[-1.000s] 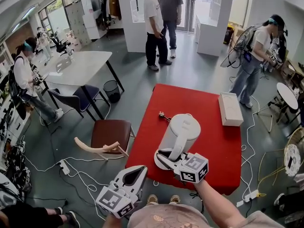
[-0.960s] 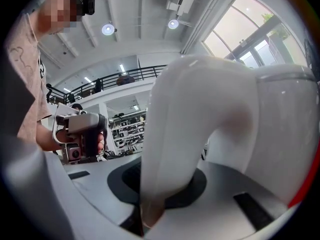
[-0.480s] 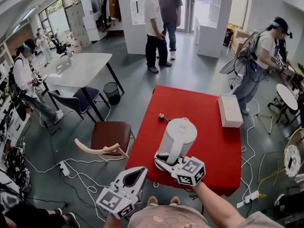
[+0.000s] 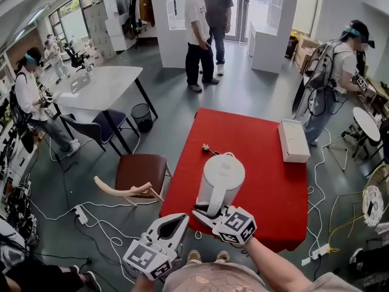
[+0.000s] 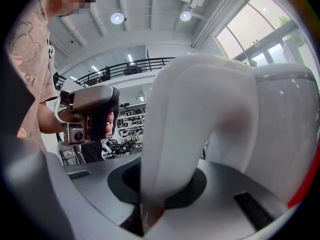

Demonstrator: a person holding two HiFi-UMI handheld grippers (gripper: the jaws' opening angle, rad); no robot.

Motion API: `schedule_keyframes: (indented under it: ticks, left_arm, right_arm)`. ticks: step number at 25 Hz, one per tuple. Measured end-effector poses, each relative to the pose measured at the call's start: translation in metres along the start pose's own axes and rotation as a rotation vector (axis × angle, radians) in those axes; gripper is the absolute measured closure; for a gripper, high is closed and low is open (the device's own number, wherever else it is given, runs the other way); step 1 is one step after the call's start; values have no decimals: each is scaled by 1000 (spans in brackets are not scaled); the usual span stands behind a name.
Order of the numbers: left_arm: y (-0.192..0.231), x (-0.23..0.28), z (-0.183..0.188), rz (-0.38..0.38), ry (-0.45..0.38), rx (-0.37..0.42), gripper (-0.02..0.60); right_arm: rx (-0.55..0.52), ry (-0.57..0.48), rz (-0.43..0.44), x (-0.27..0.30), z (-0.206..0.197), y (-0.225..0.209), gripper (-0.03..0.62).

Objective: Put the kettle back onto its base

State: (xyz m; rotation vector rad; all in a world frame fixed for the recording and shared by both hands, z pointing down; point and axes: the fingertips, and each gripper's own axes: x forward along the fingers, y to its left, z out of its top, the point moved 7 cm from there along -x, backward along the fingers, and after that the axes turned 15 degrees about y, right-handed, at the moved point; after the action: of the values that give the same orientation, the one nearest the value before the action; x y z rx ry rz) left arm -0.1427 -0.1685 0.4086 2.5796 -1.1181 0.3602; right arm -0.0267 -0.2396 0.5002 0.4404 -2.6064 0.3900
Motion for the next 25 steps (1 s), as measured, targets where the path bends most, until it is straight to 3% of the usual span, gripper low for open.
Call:
schedule_keyframes:
  ticks: [9,25]
  left_arm:
    - [1,0,-6,-1,15,-10,583]
    - [2,-3,-18,11,37,-19,583]
  right_arm:
    - [-79,19,-33,6,-11,20,522]
    - [-98,11,-59,15,-16,30,522]
